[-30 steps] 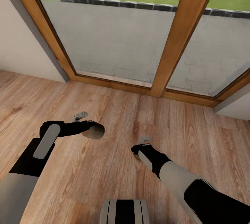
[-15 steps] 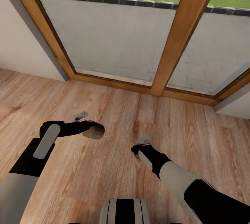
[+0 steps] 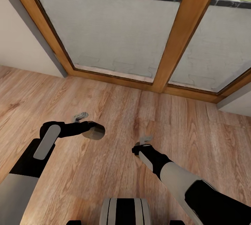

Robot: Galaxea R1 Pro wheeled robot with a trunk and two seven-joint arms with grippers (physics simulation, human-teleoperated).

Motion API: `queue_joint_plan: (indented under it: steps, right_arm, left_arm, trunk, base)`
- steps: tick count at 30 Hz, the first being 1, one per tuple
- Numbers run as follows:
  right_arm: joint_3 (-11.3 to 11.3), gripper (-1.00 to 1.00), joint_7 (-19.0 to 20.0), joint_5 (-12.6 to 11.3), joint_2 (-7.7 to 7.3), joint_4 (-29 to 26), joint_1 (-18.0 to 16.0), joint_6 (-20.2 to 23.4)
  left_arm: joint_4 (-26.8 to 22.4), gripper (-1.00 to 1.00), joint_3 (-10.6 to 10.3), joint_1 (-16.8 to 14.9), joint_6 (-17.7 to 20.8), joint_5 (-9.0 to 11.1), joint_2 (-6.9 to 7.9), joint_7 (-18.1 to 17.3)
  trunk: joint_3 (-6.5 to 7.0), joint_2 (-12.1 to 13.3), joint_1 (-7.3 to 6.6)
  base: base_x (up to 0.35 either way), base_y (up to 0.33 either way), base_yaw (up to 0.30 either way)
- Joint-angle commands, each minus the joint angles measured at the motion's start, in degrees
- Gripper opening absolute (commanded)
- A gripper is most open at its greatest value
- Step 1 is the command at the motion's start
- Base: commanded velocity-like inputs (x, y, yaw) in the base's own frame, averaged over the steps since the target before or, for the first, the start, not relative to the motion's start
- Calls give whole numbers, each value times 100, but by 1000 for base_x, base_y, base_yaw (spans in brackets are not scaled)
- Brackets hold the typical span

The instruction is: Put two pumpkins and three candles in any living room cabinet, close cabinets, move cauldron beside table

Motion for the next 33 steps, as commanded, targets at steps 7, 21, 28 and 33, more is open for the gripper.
queue_joint_plan:
  steps: [7,21,28,33]
  right_arm:
    - [34,-100,-79,-62,0,-3,-3,20]
    - [31,-100,-43,-62,0,-3,-3,16]
    - [33,-100,-39,-62,0,-3,-3,11]
    - [31,-100,-38,-62,0,-3,-3,11]
  left_arm:
    - [-5,-100,-10,-3,5,68,5,58]
    - [2,-100,-10,-3,-2,66,6,72]
    - [2,-100,-10,-3,-2,67,6,74]
    - [2,-100,-17,-3,-2,68,-1,92]
  trunk:
    - [-4,-1,-1]
    - [-4,-1,-1]
    - [-4,-1,-1]
    - [-4,-1,-1]
  base:
    - [0,0,0]
    - [0,0,0]
    - [0,0,0]
    - [0,0,0]
